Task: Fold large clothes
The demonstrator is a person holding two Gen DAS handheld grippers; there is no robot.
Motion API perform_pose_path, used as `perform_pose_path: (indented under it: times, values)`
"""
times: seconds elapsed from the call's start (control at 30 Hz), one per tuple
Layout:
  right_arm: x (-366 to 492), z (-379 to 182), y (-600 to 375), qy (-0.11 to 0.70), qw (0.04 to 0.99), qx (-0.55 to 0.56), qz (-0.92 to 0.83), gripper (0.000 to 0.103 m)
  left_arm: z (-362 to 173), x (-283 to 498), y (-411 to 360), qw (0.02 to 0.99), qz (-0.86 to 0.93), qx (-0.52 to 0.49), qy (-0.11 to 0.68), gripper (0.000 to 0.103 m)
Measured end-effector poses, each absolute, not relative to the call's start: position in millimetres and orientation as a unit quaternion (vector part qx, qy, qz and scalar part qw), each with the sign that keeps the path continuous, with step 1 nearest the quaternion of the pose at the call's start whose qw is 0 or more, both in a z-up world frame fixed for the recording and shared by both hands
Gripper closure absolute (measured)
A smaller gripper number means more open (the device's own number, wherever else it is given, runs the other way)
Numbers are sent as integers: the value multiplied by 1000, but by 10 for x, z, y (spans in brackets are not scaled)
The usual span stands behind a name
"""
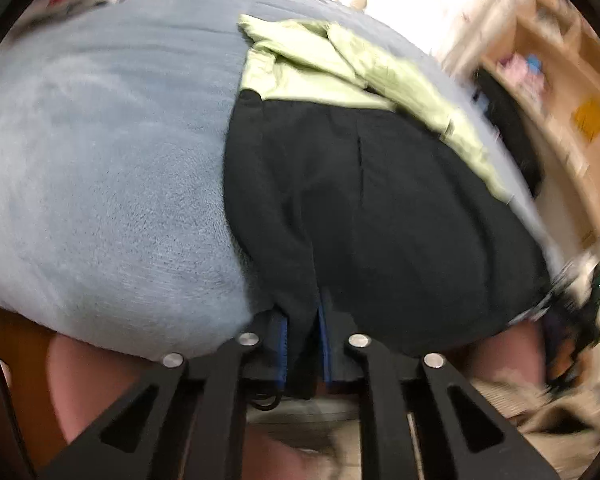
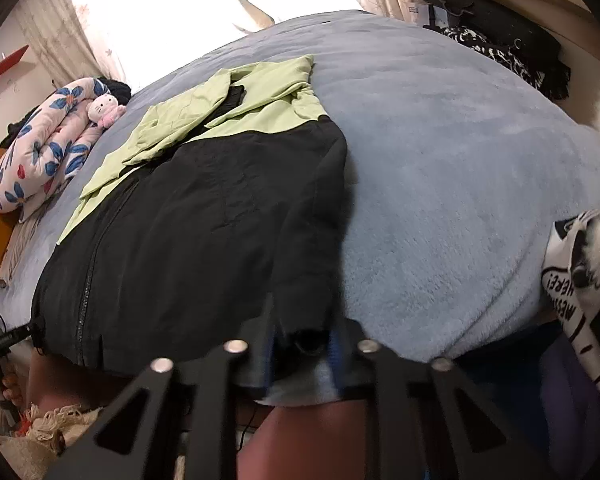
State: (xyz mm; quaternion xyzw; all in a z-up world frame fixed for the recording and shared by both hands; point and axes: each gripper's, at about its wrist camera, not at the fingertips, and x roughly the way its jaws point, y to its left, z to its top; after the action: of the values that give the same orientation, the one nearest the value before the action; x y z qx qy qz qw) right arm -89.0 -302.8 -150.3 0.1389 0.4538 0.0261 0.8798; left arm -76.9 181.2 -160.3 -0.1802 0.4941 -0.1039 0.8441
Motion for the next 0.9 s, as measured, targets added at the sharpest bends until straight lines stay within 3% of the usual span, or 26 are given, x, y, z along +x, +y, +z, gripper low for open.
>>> perform_pose_path:
  times: [0.07, 0.47, 0.63, 0.83, 0.9]
  values:
    - [-887, -1396, -2997, 446, 884, 137, 28, 91, -1479, -775, 1910, 838, -126, -241, 472, 97]
    - [-279, -205, -2981, 328, 920, 204, 64, 92, -381, -119, 1984, 852, -124, -359, 360, 98]
    - [427, 83, -3060, 319, 920, 223, 51, 92, -37, 656, 2154, 860, -84, -369, 344, 98]
    - [1668, 161, -3129, 329, 919, 215, 12, 91, -41, 1853, 2228, 864, -45, -356, 354, 98]
    - [2105, 41, -3148, 336, 918, 210, 0, 83, -138, 2289, 2228, 867, -34, -346, 356, 96]
